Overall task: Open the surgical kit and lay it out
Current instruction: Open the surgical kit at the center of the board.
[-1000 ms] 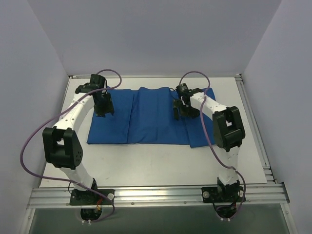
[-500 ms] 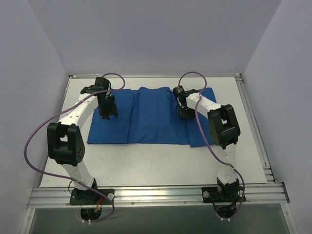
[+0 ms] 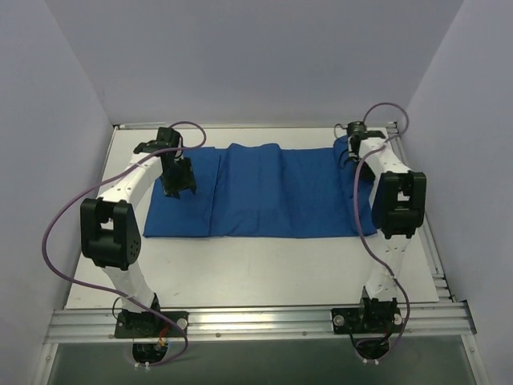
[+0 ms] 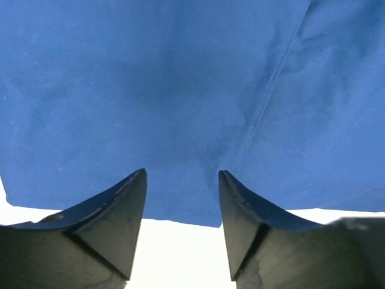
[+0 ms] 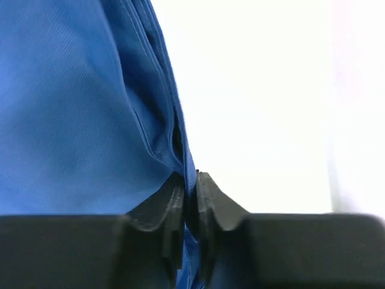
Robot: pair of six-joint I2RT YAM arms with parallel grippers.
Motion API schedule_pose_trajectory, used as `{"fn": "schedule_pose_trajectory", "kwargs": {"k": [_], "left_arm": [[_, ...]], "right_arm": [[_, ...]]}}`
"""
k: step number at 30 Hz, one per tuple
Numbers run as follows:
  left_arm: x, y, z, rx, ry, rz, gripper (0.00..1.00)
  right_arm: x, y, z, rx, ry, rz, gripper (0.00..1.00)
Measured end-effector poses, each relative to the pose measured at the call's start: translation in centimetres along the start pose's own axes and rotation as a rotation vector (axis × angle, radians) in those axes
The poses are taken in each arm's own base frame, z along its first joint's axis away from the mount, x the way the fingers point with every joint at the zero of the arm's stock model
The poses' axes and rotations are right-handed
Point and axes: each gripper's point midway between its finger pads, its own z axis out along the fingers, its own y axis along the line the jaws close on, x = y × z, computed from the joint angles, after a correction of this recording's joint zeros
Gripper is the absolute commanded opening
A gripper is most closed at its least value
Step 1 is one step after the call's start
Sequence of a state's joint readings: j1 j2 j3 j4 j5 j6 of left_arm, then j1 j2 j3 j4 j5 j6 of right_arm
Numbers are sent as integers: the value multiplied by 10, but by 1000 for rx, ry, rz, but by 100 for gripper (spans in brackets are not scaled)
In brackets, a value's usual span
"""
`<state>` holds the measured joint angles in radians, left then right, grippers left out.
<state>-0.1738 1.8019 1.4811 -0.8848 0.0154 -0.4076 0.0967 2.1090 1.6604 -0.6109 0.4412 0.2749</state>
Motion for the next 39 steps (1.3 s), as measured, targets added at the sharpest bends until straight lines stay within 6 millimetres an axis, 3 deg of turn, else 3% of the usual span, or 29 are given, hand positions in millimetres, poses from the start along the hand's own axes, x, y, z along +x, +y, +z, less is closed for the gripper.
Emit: {"fn": "schedule_pose_trajectory", "kwargs": {"k": [2, 3, 6, 8, 11, 14, 17, 21, 24, 27, 31, 35, 37, 38, 39], "left_arm": [[-4, -3, 0, 7, -3, 5, 65], [-7, -4, 1, 12, -5, 6, 65], [-12, -8, 4, 21, -8, 10, 65], [-13, -9, 6, 23, -7, 13, 66], [-12, -10, 9, 23, 0, 24, 69], [-10, -13, 12, 26, 7, 40, 71], [-7, -21, 19, 28, 23, 59, 72], [0, -34, 37, 20, 54, 95, 72], [6, -46, 50, 14, 76, 123, 71], [7, -56, 61, -3, 82, 147, 68], [4, -65, 78, -39, 79, 159, 57], [2, -60, 96, -102, 92, 156, 45], [1, -58, 94, -119, 89, 147, 39], [0, -56, 94, -128, 86, 143, 35], [0, -54, 94, -137, 84, 141, 14]], "right_arm": [[-16, -52, 11, 109, -10, 78, 34], [-21, -79, 15, 166, -12, 114, 51], [-23, -143, 22, 301, 0, 187, 66], [-20, -168, 24, 358, 16, 215, 72], [-24, -182, 18, 374, 26, 233, 89], [-48, -161, 0, 327, -46, 226, 92], [-71, -96, -26, 137, -128, 194, 93], [-75, -14, -70, -131, -180, 142, 93], [-68, 19, -97, -259, -199, 112, 93], [-59, 23, -105, -306, -189, 106, 93], [-48, 15, -101, -311, -163, 106, 93], [-43, 11, -101, -316, -159, 100, 93], [-44, 11, -104, -325, -169, 99, 93], [-44, 11, -106, -330, -172, 99, 93], [-45, 11, -107, -337, -177, 99, 93]]}}
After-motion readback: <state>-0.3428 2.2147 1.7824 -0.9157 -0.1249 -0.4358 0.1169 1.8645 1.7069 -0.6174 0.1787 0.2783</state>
